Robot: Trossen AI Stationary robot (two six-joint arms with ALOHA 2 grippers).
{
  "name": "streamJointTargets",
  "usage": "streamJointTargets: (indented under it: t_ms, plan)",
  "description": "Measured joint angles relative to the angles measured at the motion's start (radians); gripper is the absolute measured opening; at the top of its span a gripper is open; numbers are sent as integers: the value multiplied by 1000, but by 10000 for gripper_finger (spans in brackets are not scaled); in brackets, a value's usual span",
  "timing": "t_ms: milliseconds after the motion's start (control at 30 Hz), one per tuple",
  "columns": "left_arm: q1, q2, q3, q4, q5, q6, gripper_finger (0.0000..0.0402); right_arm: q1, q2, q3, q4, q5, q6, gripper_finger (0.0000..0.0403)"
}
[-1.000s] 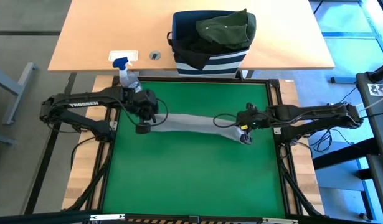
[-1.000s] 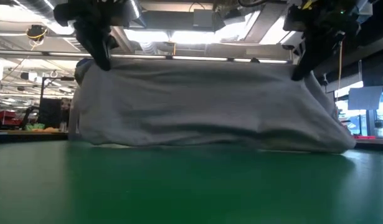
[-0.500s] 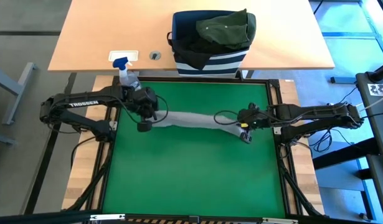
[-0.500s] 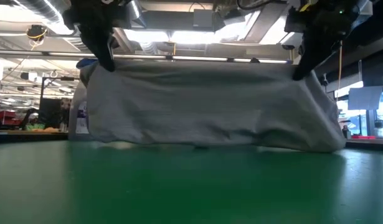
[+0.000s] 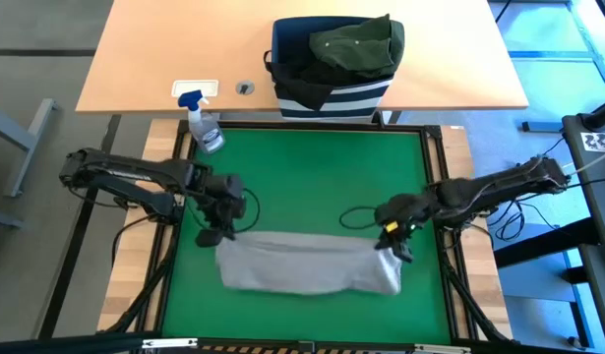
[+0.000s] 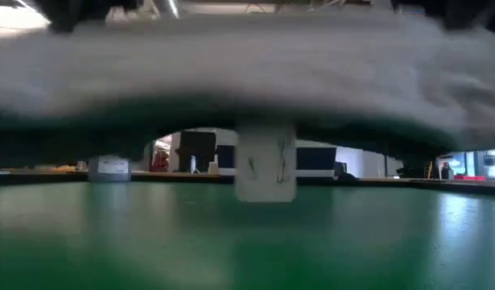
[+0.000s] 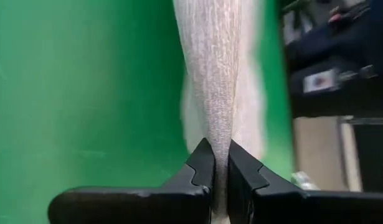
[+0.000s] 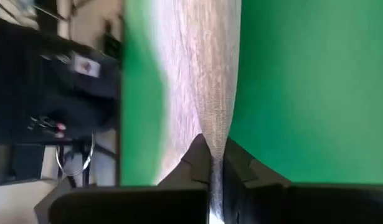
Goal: Fold Laundry from Bin
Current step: Fold the gray shirt
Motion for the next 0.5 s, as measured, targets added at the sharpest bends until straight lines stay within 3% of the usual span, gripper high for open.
streamJointTargets:
  t_ms: [100, 300, 500]
  plan:
    - [-1, 1, -152, 153, -105, 2, 12, 7, 34, -130, 85, 63, 3, 5]
    - [6, 1, -368, 359, -431, 3, 12, -39, 109, -290, 149, 273, -8, 8]
    - [31, 1, -380, 333, -485, 29, 46, -102, 127, -293, 130, 299, 36, 70]
